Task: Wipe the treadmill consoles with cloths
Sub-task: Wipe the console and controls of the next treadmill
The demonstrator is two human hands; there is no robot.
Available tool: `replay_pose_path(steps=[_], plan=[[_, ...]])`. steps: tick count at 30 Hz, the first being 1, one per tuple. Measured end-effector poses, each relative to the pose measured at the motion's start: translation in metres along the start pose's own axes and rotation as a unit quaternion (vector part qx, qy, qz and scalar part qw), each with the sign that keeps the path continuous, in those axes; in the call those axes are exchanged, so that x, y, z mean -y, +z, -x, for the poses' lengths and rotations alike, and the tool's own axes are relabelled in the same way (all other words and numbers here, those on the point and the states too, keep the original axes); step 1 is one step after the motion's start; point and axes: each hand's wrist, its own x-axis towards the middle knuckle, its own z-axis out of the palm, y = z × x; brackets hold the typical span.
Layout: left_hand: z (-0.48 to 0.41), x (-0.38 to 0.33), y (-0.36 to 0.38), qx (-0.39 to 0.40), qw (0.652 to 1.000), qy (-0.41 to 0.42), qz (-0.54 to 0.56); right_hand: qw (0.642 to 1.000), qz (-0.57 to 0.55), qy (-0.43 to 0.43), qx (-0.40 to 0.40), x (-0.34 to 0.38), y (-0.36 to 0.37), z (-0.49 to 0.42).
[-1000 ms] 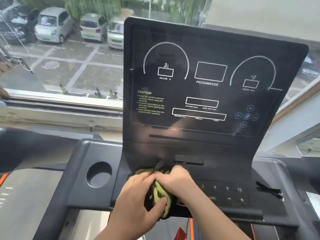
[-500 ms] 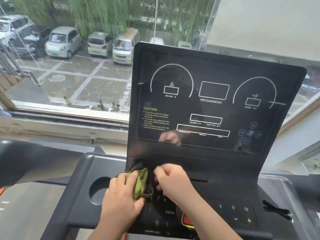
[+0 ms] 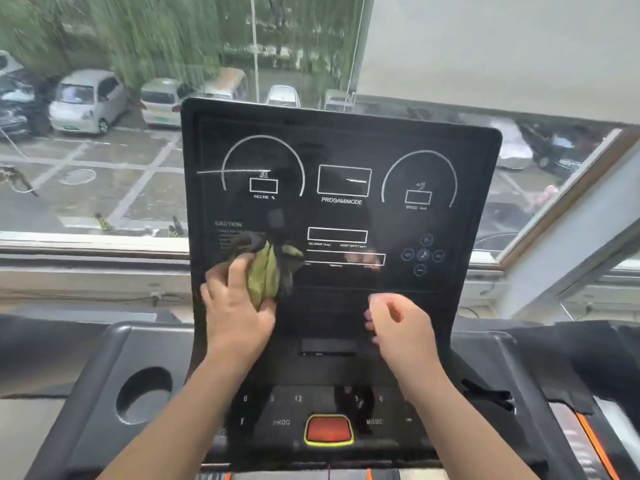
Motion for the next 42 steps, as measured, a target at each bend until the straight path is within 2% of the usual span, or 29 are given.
replay_pose_path(steps=[3, 5, 8, 11, 15, 20, 21, 25, 28, 30, 32, 35, 37, 40, 42], plan=[[0.010, -0.018, 0.021, 0.008, 0.999, -0.026, -0.023, 0.992, 0.000, -0.036, -0.123, -0.002, -0.040, -0.022], [0.020, -0.023, 0.035, 0.018, 0.999, 0.020, -0.039, 0.988, -0.004, -0.009, -0.156, -0.012, -0.064, -0.040], [0.034, -0.035, 0.061, 0.024, 0.994, 0.075, -0.078, 0.991, -0.023, 0.058, -0.115, -0.031, -0.084, -0.061], [0.051, -0.063, 0.088, 0.057, 0.985, 0.130, -0.098, 0.992, -0.033, 0.067, -0.101, -0.036, -0.097, -0.067], [0.074, -0.114, 0.131, 0.140, 0.962, 0.210, -0.107, 0.993, -0.051, 0.075, -0.071, -0.048, -0.113, -0.078], [0.093, -0.177, 0.166, 0.278, 0.928, 0.234, -0.083, 0.981, -0.146, 0.107, -0.065, -0.059, -0.136, -0.089], [0.099, -0.183, 0.168, 0.286, 0.926, 0.235, -0.067, 0.982, -0.151, 0.101, -0.058, -0.061, -0.140, -0.090], [0.117, -0.184, 0.159, 0.203, 0.947, 0.248, 0.014, 0.980, -0.170, 0.090, -0.049, -0.074, -0.155, -0.095], [0.097, -0.178, 0.140, 0.046, 0.966, 0.253, 0.037, 0.980, -0.168, 0.102, -0.016, -0.081, -0.156, -0.098], [0.074, -0.172, 0.127, -0.052, 0.978, 0.200, 0.023, 0.981, -0.162, 0.103, 0.006, -0.083, -0.157, -0.096], [0.054, -0.168, 0.122, -0.082, 0.989, 0.124, 0.004, 0.982, -0.155, 0.106, 0.029, -0.087, -0.158, -0.094], [0.042, -0.174, 0.136, -0.042, 0.998, 0.019, -0.030, 0.982, -0.147, 0.107, 0.050, -0.091, -0.163, -0.091], [0.052, -0.182, 0.151, -0.011, 1.000, 0.002, -0.024, 0.983, -0.144, 0.107, 0.049, -0.093, -0.168, -0.087], [0.086, -0.188, 0.175, 0.086, 0.991, 0.083, -0.052, 0.983, -0.149, 0.104, 0.029, -0.098, -0.176, -0.081], [0.115, -0.187, 0.190, 0.174, 0.960, 0.168, -0.144, 0.982, -0.163, 0.096, -0.003, -0.102, -0.178, -0.077]])
